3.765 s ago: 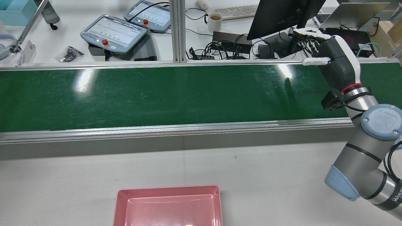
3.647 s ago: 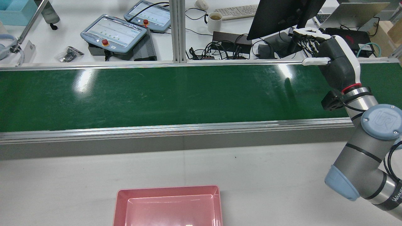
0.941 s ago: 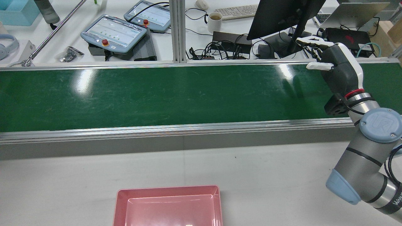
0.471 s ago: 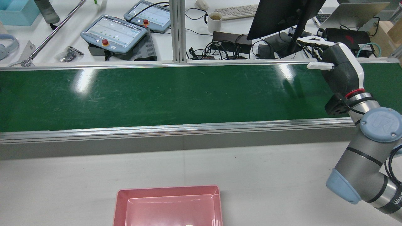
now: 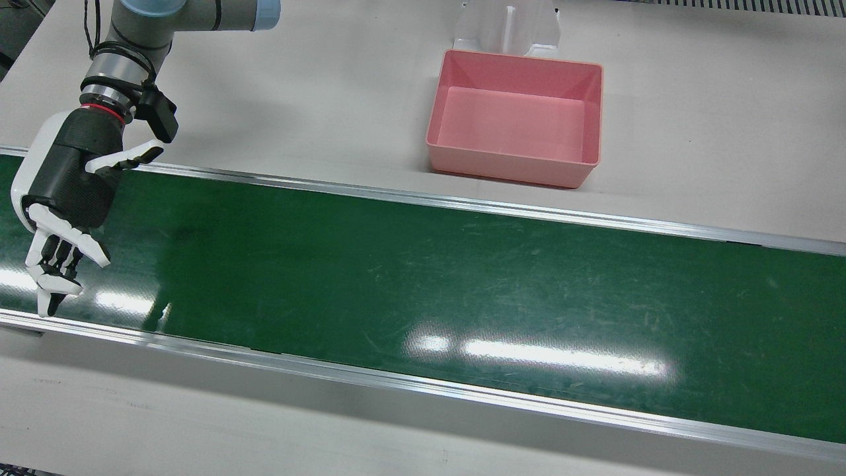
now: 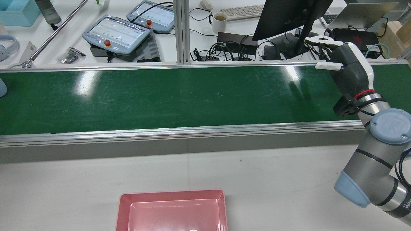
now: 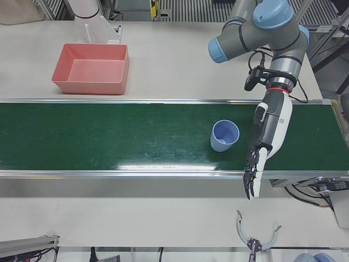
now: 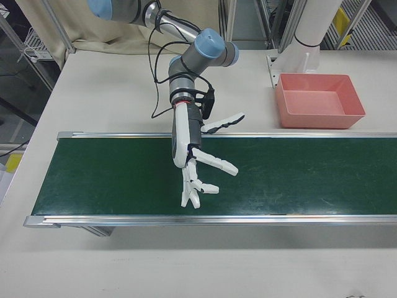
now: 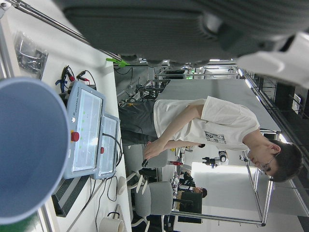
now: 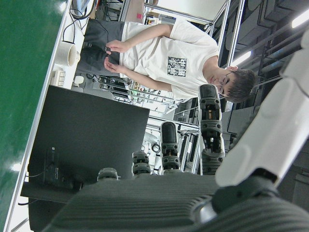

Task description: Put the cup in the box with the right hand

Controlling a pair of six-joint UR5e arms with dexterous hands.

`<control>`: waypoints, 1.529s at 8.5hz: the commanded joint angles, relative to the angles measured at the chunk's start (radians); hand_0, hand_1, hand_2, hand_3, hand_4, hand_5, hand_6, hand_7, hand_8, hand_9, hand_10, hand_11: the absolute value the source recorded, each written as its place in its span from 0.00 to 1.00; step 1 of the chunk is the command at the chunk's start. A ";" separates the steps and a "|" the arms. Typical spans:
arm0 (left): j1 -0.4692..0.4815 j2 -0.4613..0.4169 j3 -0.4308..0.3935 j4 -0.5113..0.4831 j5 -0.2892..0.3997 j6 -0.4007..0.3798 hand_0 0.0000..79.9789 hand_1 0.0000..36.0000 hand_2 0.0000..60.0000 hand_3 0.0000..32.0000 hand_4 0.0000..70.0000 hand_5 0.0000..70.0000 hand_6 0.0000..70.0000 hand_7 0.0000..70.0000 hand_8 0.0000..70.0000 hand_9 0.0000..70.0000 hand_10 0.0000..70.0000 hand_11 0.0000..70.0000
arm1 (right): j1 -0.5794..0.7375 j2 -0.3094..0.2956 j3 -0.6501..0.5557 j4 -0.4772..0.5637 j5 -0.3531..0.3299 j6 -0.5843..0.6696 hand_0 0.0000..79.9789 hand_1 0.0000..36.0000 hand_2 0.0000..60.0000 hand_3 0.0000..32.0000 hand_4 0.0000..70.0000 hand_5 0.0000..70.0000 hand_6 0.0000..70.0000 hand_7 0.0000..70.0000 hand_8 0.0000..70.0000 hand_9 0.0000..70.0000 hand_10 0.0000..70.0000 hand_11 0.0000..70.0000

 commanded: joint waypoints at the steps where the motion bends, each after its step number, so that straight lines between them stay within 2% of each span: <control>1: 0.000 0.000 0.002 0.000 0.000 0.000 0.00 0.00 0.00 0.00 0.00 0.00 0.00 0.00 0.00 0.00 0.00 0.00 | 0.002 -0.001 0.004 -0.001 -0.001 0.001 0.59 0.00 0.00 0.36 0.51 0.01 0.08 0.58 0.03 0.18 0.00 0.00; 2: 0.000 0.000 0.002 0.000 0.000 0.000 0.00 0.00 0.00 0.00 0.00 0.00 0.00 0.00 0.00 0.00 0.00 0.00 | 0.002 -0.001 0.004 -0.001 -0.001 0.001 0.59 0.00 0.00 0.33 0.52 0.01 0.08 0.59 0.04 0.18 0.00 0.00; 7: 0.000 0.000 0.002 0.000 0.000 0.000 0.00 0.00 0.00 0.00 0.00 0.00 0.00 0.00 0.00 0.00 0.00 0.00 | 0.004 -0.001 0.006 -0.001 -0.001 0.001 0.59 0.00 0.00 0.34 0.51 0.01 0.08 0.58 0.03 0.17 0.00 0.00; 13: 0.000 0.000 0.002 0.000 0.000 0.000 0.00 0.00 0.00 0.00 0.00 0.00 0.00 0.00 0.00 0.00 0.00 0.00 | 0.021 -0.003 0.007 -0.001 -0.005 0.009 0.60 0.00 0.00 0.31 0.55 0.01 0.08 0.59 0.04 0.18 0.00 0.00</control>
